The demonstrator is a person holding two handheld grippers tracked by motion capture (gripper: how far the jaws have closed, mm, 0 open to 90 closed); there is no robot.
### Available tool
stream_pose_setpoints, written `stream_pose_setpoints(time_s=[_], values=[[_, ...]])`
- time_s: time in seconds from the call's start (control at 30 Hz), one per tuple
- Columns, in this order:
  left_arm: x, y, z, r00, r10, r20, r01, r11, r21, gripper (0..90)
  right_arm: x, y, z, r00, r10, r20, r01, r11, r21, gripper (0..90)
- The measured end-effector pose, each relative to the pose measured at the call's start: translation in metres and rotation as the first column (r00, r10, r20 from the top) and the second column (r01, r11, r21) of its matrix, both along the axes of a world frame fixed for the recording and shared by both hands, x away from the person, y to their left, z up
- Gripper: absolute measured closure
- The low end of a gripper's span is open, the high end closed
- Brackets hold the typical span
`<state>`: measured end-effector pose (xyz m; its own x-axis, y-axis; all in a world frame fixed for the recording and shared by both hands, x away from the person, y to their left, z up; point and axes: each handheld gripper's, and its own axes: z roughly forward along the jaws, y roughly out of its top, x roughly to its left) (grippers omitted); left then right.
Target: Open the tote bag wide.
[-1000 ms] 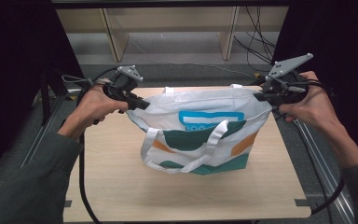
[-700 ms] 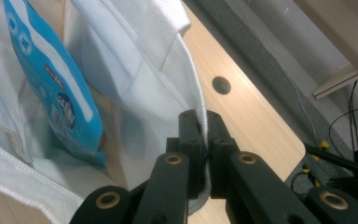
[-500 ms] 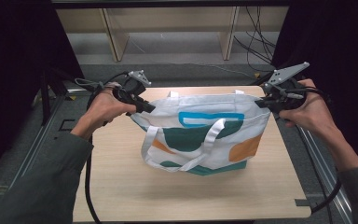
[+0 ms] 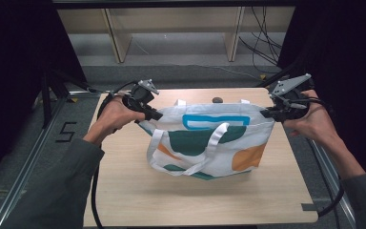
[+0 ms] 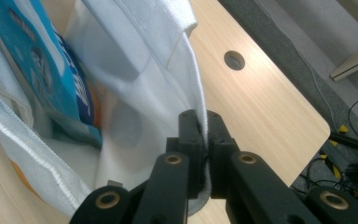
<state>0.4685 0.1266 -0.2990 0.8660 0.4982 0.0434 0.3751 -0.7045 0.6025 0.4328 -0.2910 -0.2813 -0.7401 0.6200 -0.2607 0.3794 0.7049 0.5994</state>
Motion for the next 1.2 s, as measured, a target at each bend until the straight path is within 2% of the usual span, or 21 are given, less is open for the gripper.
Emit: stream_pose_setpoints(time_s=[0.03, 0.1, 0.17, 0.23, 0.27, 0.3, 0.33, 0.47, 0.5, 0.53, 0.57, 0.6, 0.67, 0.8, 0.83, 0.9, 0.93, 1.0, 1.13, 1.17, 1.2], values=[[0.0, -0.001, -0.003, 0.9999, 0.004, -0.01, -0.004, 1.0, -0.004, 85.2, 0.0, -0.001, -0.001, 0.9996, 0.009, -0.027, -0.009, 1.0, -0.001, 88.3], [0.001, -0.001, -0.005, 1.0, -0.003, -0.004, 0.003, 1.0, -0.004, 85.1, 0.0, -0.003, -0.004, 0.9999, 0.004, -0.013, -0.004, 1.0, -0.004, 88.3], [0.0, -0.002, -0.011, 0.9998, 0.011, -0.014, -0.012, 0.9995, -0.028, 85.1, 0.0, -0.003, -0.008, 0.9995, -0.001, -0.031, 0.002, 1.0, 0.015, 88.3], [0.0, -0.003, -0.014, 0.9998, 0.0, -0.02, 0.0, 1.0, -0.008, 85.0, 0.001, -0.006, -0.011, 0.9997, 0.007, -0.023, -0.008, 1.0, -0.013, 88.2], [0.001, -0.003, -0.015, 0.9998, -0.007, -0.021, 0.007, 0.9999, -0.008, 85.0, 0.001, -0.005, -0.012, 0.9997, 0.008, -0.022, -0.008, 1.0, 0.004, 88.2], [0.001, -0.004, -0.017, 0.9998, 0.004, -0.02, -0.004, 0.9998, -0.02, 85.0, -0.001, -0.003, -0.014, 0.9985, -0.017, -0.051, 0.02, 0.999, 0.05, 88.2], [0.001, -0.004, -0.019, 0.9998, 0.007, -0.017, -0.007, 0.9997, -0.025, 84.9, 0.001, -0.004, -0.016, 0.9992, -0.02, -0.035, 0.021, 0.999, 0.032, 88.2], [0.004, -0.006, -0.024, 0.9999, -0.011, -0.013, 0.01, 0.9999, -0.009, 84.8, 0.001, -0.006, -0.019, 0.9993, -0.012, -0.035, 0.012, 1.0, 0.024, 88.2], [0.004, -0.008, -0.03, 0.9995, 0.018, -0.025, -0.019, 0.9988, -0.046, 84.7, 0.001, -0.008, -0.022, 0.9993, -0.022, -0.03, 0.022, 1.0, 0.013, 88.2], [0.006, -0.008, -0.032, 0.9996, -0.005, -0.028, 0.004, 0.9996, -0.027, 84.6, 0.001, -0.008, -0.023, 0.9985, -0.024, -0.05, 0.025, 0.999, 0.021, 88.1], [0.007, -0.01, -0.037, 0.9994, -0.01, -0.034, 0.009, 0.9998, -0.019, 84.6, 0.001, -0.008, -0.026, 0.999, -0.031, -0.033, 0.032, 0.999, 0.026, 88.1], [0.007, -0.011, -0.041, 0.9992, -0.008, -0.039, 0.007, 0.9998, -0.021, 84.4, 0.0, -0.01, -0.027, 0.998, -0.025, -0.059, 0.026, 0.999, 0.017, 88.2], [0.009, -0.015, -0.052, 0.9984, -0.011, -0.055, 0.01, 0.9999, -0.012, 84.2, 0.0, -0.011, -0.032, 0.9983, -0.04, -0.042, 0.041, 0.999, 0.031, 88.2], [0.011, -0.021, -0.075, 0.9959, -0.016, -0.089, 0.015, 0.9998, -0.014, 84.1, 0.002, -0.014, -0.043, 0.9973, -0.044, -0.059, 0.044, 0.999, 0.0, 88.1], [0.012, -0.021, -0.08, 0.9952, -0.013, -0.097, 0.012, 0.9997, -0.019, 83.9, 0.003, -0.016, -0.047, 0.998, -0.041, -0.049, 0.041, 0.999, 0.003, 88.1], [0.013, -0.023, -0.088, 0.994, -0.016, -0.108, 0.013, 0.9995, -0.028, 84.1, 0.005, -0.017, -0.054, 0.9959, -0.043, -0.08, 0.045, 0.999, 0.025, 88.1], [0.013, -0.024, -0.091, 0.9936, -0.013, -0.112, 0.009, 0.9993, -0.037, 84.1, 0.006, -0.019, -0.055, 0.9955, -0.039, -0.087, 0.038, 0.999, -0.006, 88.1], [0.015, -0.024, -0.098, 0.9928, -0.008, -0.12, 0.003, 0.9991, -0.042, 84.2, 0.007, -0.019, -0.061, 0.9957, -0.053, -0.076, 0.054, 0.999, 0.007, 88.1], [0.015, -0.03, -0.114, 0.9905, -0.013, -0.137, 0.012, 0.9999, -0.01, 84.6, 0.01, -0.018, -0.07, 0.9925, -0.054, -0.11, 0.052, 0.998, -0.022, 88.1], [0.016, -0.03, -0.118, 0.9902, -0.012, -0.139, 0.01, 0.9998, -0.015, 84.7, 0.014, -0.02, -0.074, 0.9983, -0.031, -0.05, 0.028, 0.997, -0.073, 88.1], [0.017, -0.03, -0.121, 0.9898, -0.005, -0.142, 0.002, 0.9997, -0.025, 84.7, 0.011, -0.016, -0.076, 0.9913, -0.072, -0.11, 0.07, 0.997, -0.024, 88.1]])
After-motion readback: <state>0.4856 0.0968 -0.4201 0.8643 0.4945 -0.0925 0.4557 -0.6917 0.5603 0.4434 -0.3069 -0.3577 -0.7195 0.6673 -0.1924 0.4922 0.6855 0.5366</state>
